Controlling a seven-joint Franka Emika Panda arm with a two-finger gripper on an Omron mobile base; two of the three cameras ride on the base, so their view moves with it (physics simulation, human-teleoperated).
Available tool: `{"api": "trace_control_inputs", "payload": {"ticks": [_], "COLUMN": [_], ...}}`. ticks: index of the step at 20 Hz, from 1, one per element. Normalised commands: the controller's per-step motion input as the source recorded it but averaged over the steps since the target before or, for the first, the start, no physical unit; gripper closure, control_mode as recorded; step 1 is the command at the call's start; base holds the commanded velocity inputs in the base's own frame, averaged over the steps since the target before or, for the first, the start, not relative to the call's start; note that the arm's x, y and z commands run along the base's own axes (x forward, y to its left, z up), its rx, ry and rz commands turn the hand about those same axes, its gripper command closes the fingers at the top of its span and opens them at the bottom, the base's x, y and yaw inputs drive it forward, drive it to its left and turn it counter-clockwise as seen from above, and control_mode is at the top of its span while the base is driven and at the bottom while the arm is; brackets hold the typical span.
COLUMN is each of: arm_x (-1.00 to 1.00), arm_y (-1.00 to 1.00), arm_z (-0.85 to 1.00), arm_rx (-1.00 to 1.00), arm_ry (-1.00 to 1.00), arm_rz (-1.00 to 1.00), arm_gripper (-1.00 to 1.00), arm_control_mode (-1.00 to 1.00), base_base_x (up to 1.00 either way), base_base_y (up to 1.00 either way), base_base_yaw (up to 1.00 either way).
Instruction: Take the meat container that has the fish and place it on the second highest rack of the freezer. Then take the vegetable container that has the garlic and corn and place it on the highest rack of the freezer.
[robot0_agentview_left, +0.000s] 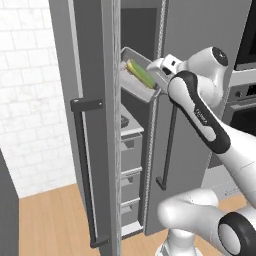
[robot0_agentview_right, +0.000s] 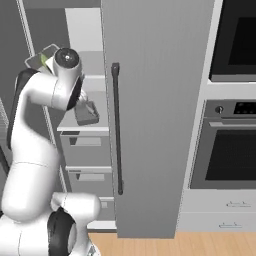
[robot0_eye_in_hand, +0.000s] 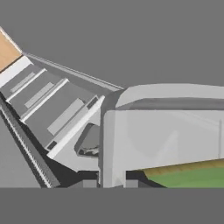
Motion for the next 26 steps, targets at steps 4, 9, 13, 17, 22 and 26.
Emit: {"api": "trace_control_inputs", "payload": {"ticks": [4,9,13,17,22,26], "arm_x": [0.72,0.42,0.41,0.53,0.6,0.51], "arm_y": [0.43,0.42,0.3,0.16,0.04,0.08], "arm_z": [0.18,0.07,0.0,0.0,0.0,0.0], "arm_rx": [0.14,0.05,0.0,0.0,0.01,0.03], "arm_ry": [0.01,0.0,0.0,0.0,0.0,0.0], "arm_rz": [-0.03,-0.14,-0.18,-0.15,-0.09,-0.04], "arm_gripper": [1.0,1.0,1.0,1.0,1.0,1.0], "arm_control_mode": [-1.0,-1.0,-1.0,-1.0,-1.0,-1.0], "base_base_x": [0.0,0.0,0.0,0.0,0.0,0.0], "base_base_y": [0.0,0.0,0.0,0.0,0.0,0.0], "base_base_yaw": [0.0,0.0,0.0,0.0,0.0,0.0]}}
